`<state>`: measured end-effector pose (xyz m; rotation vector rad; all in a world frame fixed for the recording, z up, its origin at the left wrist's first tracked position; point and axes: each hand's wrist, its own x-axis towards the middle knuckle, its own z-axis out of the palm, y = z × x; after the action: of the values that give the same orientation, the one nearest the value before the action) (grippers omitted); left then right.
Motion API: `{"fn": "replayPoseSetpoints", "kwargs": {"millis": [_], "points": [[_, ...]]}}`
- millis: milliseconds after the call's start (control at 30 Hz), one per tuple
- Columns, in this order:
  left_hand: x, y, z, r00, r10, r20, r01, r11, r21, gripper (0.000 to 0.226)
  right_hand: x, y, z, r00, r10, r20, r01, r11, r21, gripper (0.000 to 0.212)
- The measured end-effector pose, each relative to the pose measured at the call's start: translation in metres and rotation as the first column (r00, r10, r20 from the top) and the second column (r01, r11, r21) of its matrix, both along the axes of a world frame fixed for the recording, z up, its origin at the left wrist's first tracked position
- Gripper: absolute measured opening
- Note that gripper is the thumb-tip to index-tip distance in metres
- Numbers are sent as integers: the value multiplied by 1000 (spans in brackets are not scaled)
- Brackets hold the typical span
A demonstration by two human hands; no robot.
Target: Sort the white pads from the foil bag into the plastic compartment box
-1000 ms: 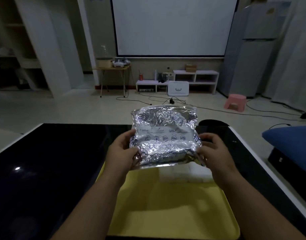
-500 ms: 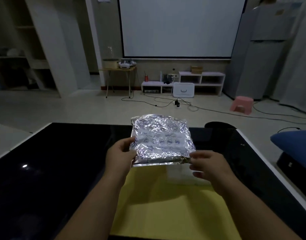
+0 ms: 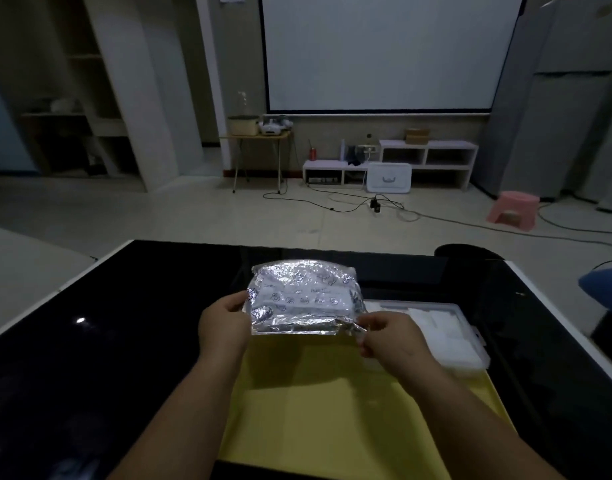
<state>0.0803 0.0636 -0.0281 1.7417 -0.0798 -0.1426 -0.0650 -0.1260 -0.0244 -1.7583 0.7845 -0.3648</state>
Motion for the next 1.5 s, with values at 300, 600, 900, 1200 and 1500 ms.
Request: {"fn": "replayPoseSetpoints", "kwargs": {"millis": [300, 600, 900, 1200, 1500], "points": [[8, 10, -19, 991, 135, -17, -132, 983, 131, 26, 18, 22, -18, 914, 33, -404, -312, 693, -650, 48], [0, 4, -44, 997, 63, 44, -76, 897, 436, 19, 17, 33, -29, 854, -15, -521, -426, 556, -714, 37], [-19, -15, -37, 877, -351, 327, -12, 665, 747, 30, 15, 38, -18, 809, 93, -581, -564, 400, -722, 36], [-26, -20, -71, 720, -691, 59, 180, 268, 946, 53, 15, 52, -36, 648, 120, -752, -760, 165, -628, 40], [-30, -25, -59, 727, -669, 155, 92, 318, 944, 47, 7, 49, -19, 704, 209, -679, -709, 274, -650, 39]]}}
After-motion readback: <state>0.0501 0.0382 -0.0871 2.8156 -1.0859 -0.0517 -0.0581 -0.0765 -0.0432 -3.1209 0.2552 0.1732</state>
